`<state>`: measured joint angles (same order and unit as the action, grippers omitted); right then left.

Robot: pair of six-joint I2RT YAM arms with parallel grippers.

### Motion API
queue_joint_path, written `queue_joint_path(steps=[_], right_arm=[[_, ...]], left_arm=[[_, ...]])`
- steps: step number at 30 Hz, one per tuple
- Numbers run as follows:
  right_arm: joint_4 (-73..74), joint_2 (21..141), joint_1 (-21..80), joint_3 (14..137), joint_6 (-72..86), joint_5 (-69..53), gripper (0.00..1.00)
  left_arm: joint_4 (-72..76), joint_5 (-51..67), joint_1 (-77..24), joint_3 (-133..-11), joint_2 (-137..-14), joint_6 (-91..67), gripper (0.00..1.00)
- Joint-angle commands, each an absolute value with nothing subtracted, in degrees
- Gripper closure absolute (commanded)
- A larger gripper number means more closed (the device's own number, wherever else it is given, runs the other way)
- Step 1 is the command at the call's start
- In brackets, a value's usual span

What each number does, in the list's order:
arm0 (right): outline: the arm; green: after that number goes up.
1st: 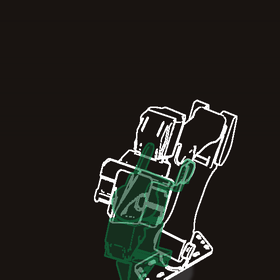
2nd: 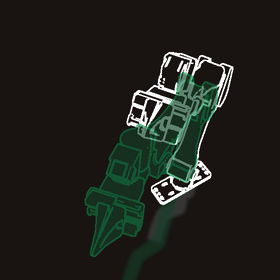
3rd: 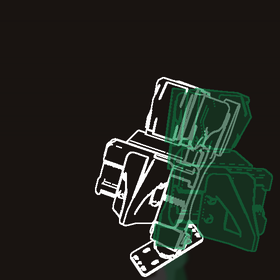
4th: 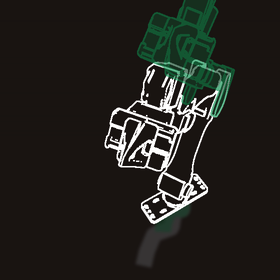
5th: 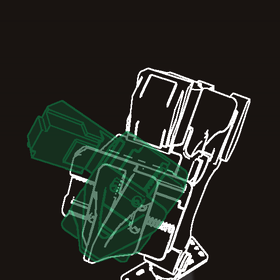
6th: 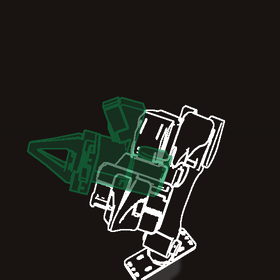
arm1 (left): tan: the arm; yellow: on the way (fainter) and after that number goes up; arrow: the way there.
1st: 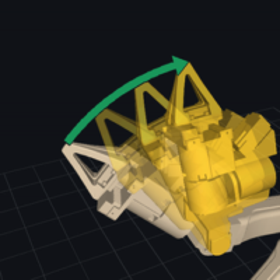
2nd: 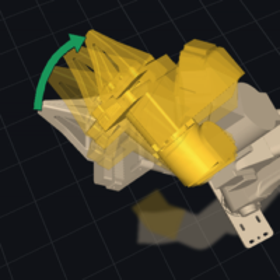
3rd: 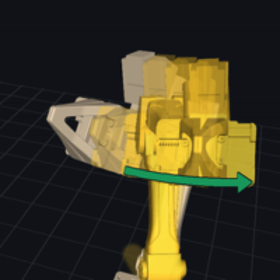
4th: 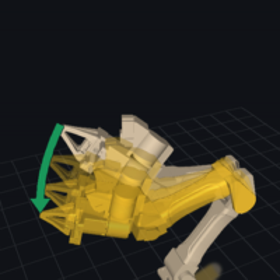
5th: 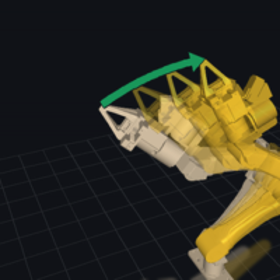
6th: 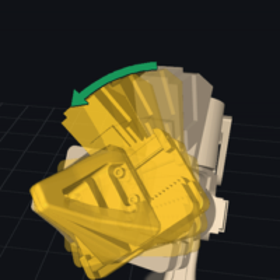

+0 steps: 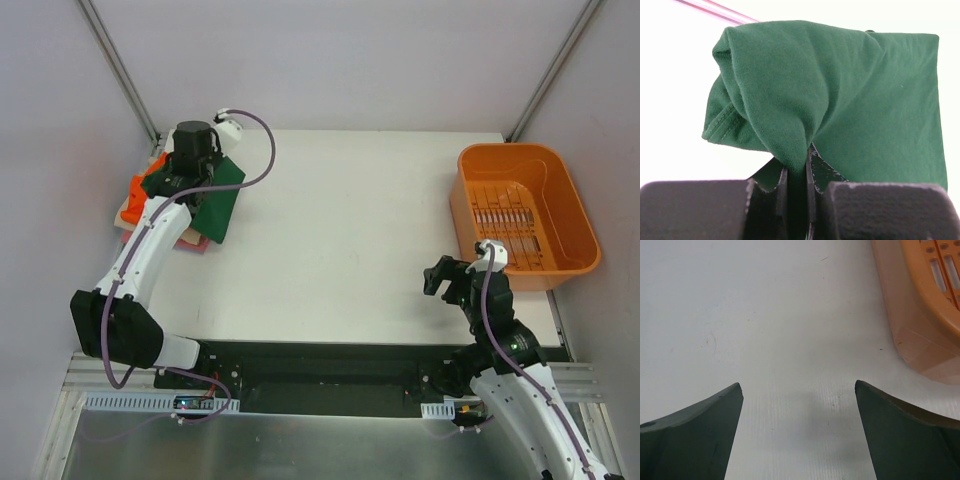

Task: Fold and stack the t-shirts
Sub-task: Put the neatly folded tshirt into the corner of the board with the left arm

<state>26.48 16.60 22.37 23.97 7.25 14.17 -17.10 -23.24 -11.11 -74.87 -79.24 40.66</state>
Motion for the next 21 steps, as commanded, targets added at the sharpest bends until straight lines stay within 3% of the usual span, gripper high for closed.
queue_joint_path(steps=[1, 14, 21], right_arm=[[25.93, 17.58, 22.24, 24.0, 7.12, 16.0, 0.04], [26.1, 18.46, 22.06, 24.08, 7.12, 18.19, 0.04], [26.45, 19.16, 22.15, 24.17, 7.12, 18.37, 0.04]], left_arm=[[-14.85, -21.71, -8.53, -80.68, -76.9, 42.36, 1.0], [-23.82, -7.66, -7.29, -87.36, -72.96, 37.36, 1.0], [-24.61, -10.9, -7.12, -87.28, -73.04, 39.37, 1.0]])
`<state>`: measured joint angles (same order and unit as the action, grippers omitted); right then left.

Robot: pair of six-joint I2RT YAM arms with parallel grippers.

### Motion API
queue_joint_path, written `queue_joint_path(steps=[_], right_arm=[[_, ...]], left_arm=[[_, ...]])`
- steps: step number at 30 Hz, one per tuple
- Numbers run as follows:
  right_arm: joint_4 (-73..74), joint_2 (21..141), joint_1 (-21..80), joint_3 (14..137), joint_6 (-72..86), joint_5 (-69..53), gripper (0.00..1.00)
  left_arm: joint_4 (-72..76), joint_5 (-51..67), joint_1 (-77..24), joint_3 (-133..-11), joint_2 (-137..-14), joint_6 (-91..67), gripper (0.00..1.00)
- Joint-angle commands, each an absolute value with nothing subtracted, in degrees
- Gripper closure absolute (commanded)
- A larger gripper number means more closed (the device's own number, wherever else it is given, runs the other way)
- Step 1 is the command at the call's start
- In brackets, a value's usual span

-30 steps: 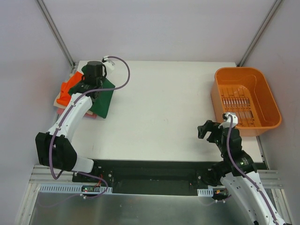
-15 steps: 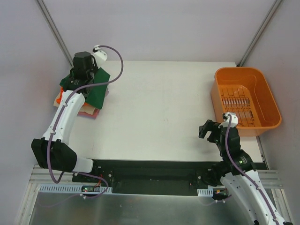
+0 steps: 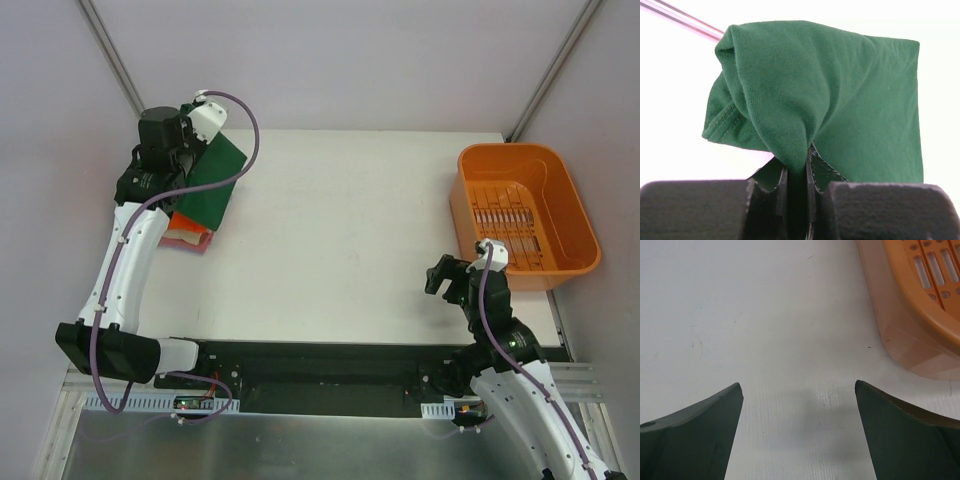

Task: Fold and stack the t-shirts
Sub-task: Put the neatly folded tshirt into the corner of the board with the left arm

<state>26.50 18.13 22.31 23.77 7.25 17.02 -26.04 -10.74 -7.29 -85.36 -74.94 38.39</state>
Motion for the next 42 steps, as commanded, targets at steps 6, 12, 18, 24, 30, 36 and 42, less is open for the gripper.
queue_joint_path(steps=[6, 12, 18, 24, 30, 36, 42], right_arm=[[26.81, 20.21, 22.06, 24.43, 7.12, 19.24, 0.04], [27.6, 21.79, 22.15, 25.31, 7.12, 22.76, 0.04], [29.0, 23.2, 22.15, 27.25, 6.5, 24.52, 0.04], [29.0, 23.55, 22.15, 27.68, 6.51, 22.94, 0.04], [29.18, 23.99, 22.06, 27.6, 6.68, 23.82, 0.04], [29.27, 24.26, 22.06, 27.86, 6.5, 23.3, 0.04], [28.74, 22.59, 22.15, 27.95, 6.68, 19.69, 0.04]], left_arm=[[-24.0, -8.35, -3.87, -85.08, -76.72, 40.77, 1.0], [-23.2, -4.58, 1.49, -88.41, -84.89, 41.75, 1.0], [-22.15, -3.25, 6.23, -91.58, -92.1, 43.06, 1.0], [-17.76, -0.89, 10.46, -88.87, -94.22, 44.38, 1.0], [-11.96, -3.86, 11.25, -86.31, -96.85, 44.74, 0.67], [-11.25, -5.36, 11.25, -89.64, -97.83, 39.65, 0.01], [-11.34, 2.78, 11.16, -89.31, -89.32, 26.75, 0.01]])
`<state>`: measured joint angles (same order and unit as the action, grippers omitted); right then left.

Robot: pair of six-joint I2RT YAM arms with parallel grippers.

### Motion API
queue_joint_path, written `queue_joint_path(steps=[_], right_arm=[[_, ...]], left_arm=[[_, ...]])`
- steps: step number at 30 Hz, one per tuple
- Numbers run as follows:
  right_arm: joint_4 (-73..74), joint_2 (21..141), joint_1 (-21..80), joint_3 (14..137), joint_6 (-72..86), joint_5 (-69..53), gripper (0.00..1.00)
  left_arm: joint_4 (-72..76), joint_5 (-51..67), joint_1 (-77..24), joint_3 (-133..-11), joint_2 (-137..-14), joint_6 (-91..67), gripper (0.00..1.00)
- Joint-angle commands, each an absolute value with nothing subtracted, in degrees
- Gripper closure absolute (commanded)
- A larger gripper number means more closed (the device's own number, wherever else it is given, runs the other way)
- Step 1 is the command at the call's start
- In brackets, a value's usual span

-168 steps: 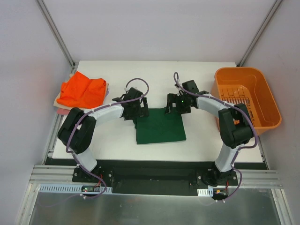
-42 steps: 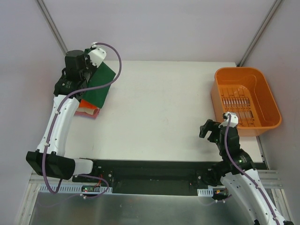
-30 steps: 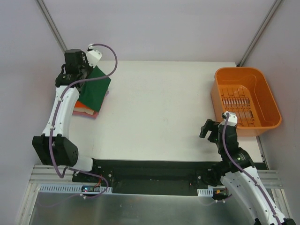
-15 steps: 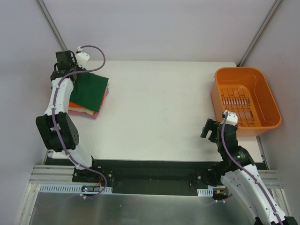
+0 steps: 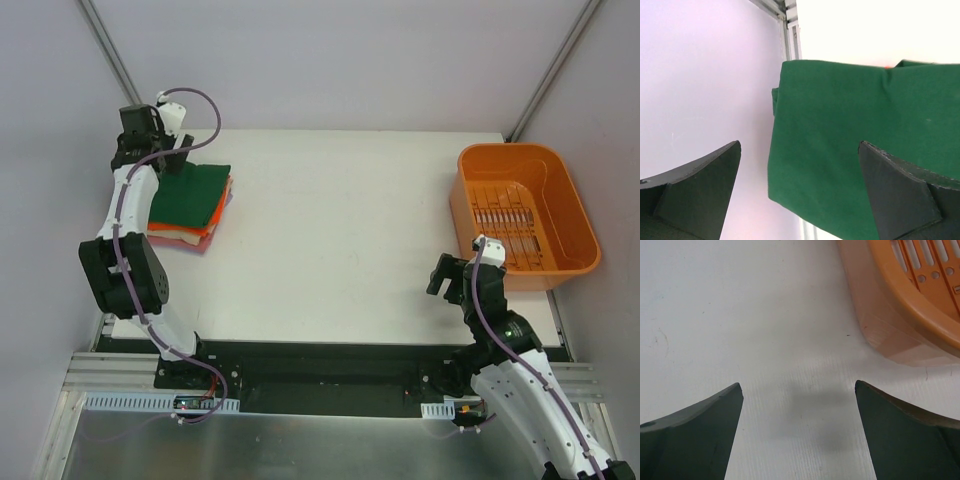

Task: Fold and stack the t-shirts
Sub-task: Put the neatly folded tshirt into the corner of the board with the left arm

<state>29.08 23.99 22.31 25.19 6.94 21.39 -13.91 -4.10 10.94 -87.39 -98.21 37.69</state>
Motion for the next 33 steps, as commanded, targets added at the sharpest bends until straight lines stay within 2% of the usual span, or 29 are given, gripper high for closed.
queue_joint_path(steps=[1, 5, 10, 12, 14, 18, 21, 24, 33], right_arm=[[28.57, 22.24, 22.15, 27.86, 7.03, 19.51, 0.04], [28.48, 19.78, 22.15, 26.9, 10.18, 18.81, 0.04], [26.9, 17.49, 22.06, 24.61, 12.04, 15.31, 0.04], [26.02, 16.79, 22.06, 24.0, 11.95, 13.89, 0.04], [25.14, 16.17, 22.06, 23.03, 12.13, 13.27, 0.04], [24.96, 15.82, 22.15, 22.5, 12.13, 12.13, 0.04], [25.05, 16.43, 22.15, 22.76, 11.78, 11.69, 0.04], [24.61, 17.22, 22.06, 22.59, 11.34, 9.94, 0.04], [21.89, 16.44, 22.15, 21.09, 11.43, 7.56, 0.04]], left_arm=[[-11.34, 6.38, 11.08, -88.51, -87.73, 24.11, 0.01], [-10.73, 19.41, 10.81, -86.48, -80.61, 9.55, 0.01], [-11.68, 21.17, 9.05, -84.48, -73.94, -16.28, 0.01], [-11.08, 26.69, 8.44, -76.69, -68.14, -25.88, 0.01], [-9.24, 25.95, 4.07, -66.5, -60.68, -31.0, 0.01], [-4.32, 12.14, -17.62, -44.25, -47.39, -28.93, 0.01], [-4.22, 8.89, -25.29, -32.99, -42.55, -27.95, 0.01], [-4.92, 3.62, -26.46, -28.39, -38.95, -28.74, 0.01], [-6.42, 3.7, -26.46, -31.02, -39.46, -26.46, 0.01]])
